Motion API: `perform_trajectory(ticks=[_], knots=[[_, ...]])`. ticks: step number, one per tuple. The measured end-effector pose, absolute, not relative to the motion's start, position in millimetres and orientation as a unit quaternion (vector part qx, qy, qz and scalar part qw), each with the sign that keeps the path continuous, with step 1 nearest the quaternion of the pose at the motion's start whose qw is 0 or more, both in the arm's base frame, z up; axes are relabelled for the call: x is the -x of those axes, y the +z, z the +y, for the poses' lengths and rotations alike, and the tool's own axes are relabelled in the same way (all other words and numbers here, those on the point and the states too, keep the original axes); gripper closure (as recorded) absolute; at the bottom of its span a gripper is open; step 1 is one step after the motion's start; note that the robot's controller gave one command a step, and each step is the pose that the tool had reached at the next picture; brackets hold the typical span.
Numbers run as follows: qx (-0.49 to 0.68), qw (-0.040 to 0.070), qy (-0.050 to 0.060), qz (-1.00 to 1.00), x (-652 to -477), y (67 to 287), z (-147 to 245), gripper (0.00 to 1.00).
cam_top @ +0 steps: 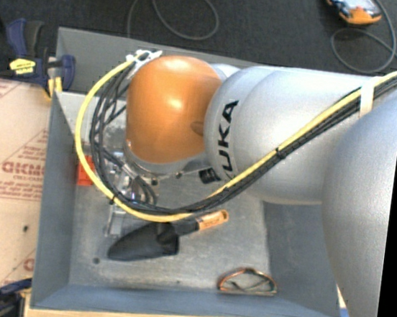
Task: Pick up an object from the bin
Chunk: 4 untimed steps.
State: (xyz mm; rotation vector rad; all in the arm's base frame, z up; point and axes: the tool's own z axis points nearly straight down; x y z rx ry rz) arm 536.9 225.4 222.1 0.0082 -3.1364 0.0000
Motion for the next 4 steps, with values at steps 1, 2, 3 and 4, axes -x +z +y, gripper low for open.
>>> perform_trajectory(ticks=[1, 2, 3, 4], knots=[[-0.001, -0.001, -0.001, -1.0, -538.5, 226.4, 224.3, 0.0], [-0.024, -0.003, -0.002, -1.0, -527.2, 184.5, 198.4, 0.0], [-0.069, -0.003, -0.001, -0.998, -527.8, 123.3, 168.5, 0.0], [-0.153, -0.004, -0.002, -0.988, -479.1, 82.9, 167.1, 1.0]])
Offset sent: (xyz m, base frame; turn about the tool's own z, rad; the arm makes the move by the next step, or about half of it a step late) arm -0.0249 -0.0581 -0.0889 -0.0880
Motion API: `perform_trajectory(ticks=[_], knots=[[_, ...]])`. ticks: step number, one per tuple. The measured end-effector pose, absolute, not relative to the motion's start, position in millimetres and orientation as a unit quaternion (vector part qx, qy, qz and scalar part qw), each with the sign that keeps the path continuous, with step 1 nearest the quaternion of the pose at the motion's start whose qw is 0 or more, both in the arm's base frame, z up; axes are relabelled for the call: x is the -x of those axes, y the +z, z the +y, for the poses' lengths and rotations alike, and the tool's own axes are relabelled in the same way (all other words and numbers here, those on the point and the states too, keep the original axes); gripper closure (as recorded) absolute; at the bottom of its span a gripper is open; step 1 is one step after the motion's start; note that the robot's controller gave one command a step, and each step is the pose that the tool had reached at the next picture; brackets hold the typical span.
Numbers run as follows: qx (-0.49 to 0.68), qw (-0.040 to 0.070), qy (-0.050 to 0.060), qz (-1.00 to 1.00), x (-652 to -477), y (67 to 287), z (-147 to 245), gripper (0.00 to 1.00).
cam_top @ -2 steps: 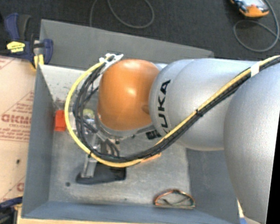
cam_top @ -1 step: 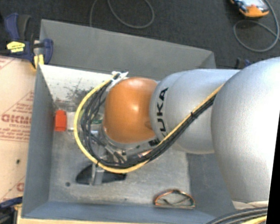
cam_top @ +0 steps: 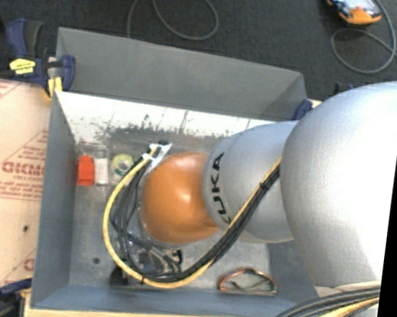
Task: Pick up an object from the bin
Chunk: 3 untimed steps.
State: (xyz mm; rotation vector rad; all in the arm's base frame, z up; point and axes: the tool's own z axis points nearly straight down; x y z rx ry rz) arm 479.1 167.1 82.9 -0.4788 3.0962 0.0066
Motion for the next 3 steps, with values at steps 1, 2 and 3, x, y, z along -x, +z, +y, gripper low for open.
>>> perform_trajectory(ticks=[1, 2, 3], knots=[[0.152, 0.004, 0.002, 0.988, -479.1, 82.9, 167.1, 1.0], [0.132, 0.005, 0.003, 0.991, -475.3, 133.6, 145.2, 1.0], [0.132, 0.005, 0.003, 0.991, -475.3, 133.6, 145.3, 1.0]])
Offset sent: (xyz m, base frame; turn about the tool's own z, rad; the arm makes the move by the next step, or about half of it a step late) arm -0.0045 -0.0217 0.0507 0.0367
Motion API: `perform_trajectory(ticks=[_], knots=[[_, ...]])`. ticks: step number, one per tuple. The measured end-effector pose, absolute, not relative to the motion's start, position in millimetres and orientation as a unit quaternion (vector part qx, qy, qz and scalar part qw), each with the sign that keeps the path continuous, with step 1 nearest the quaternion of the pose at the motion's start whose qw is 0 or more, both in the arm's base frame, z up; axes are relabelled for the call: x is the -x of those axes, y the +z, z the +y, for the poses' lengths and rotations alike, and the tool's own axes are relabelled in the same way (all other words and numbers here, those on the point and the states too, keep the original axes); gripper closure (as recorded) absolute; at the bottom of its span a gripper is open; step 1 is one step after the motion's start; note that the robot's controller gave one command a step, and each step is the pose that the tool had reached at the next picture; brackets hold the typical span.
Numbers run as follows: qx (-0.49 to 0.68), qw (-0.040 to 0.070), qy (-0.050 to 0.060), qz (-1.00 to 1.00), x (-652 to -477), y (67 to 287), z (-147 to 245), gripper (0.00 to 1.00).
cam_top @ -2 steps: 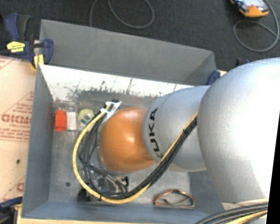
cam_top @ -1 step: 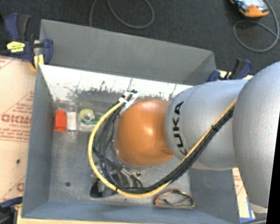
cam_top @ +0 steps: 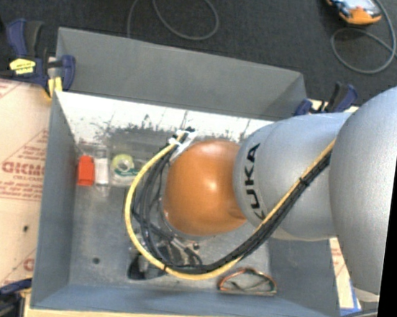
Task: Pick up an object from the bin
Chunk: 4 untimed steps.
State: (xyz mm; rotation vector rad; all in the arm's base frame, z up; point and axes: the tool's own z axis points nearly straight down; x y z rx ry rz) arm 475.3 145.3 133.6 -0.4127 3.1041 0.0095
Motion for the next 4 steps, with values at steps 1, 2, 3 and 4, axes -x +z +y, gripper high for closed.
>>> perform_trajectory(ticks=[1, 2, 3, 4], knots=[[0.125, 0.007, 0.003, 0.992, -477.3, 277.2, 156.2, 1.0], [0.123, 0.006, 0.003, 0.992, -476.9, 276.8, 156.5, 1.0], [0.122, 0.006, 0.004, 0.993, -476.9, 276.8, 156.5, 1.0], [0.122, 0.006, 0.004, 0.993, -476.9, 276.8, 156.5, 1.0]])
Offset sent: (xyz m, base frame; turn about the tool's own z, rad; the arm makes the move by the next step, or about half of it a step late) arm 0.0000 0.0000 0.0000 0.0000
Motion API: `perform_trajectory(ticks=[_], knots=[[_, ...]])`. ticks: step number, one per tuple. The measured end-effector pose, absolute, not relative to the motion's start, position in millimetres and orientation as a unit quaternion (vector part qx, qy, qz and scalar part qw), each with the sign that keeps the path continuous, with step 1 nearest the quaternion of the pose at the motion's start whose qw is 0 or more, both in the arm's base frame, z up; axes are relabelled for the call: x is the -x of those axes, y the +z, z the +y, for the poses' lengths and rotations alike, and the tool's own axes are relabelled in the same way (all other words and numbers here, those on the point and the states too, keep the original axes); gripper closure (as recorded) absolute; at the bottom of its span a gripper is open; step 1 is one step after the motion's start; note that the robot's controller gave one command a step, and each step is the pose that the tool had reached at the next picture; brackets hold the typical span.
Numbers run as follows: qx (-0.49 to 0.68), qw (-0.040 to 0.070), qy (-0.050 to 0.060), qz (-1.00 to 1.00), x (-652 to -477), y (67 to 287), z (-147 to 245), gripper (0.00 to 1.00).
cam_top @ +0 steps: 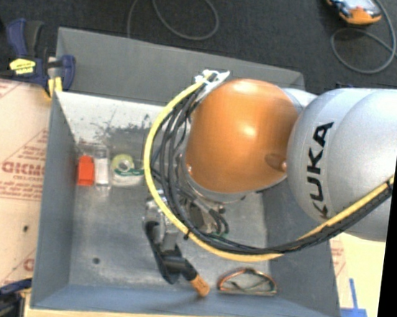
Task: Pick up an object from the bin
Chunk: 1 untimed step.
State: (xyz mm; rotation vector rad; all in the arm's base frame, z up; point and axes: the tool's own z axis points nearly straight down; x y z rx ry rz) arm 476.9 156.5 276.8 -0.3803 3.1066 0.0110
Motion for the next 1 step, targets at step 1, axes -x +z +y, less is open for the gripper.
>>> perform_trajectory(ticks=[1], knots=[[0.185, 0.009, 0.004, 0.983, -489.8, 282.8, 137.6, 1.0]])
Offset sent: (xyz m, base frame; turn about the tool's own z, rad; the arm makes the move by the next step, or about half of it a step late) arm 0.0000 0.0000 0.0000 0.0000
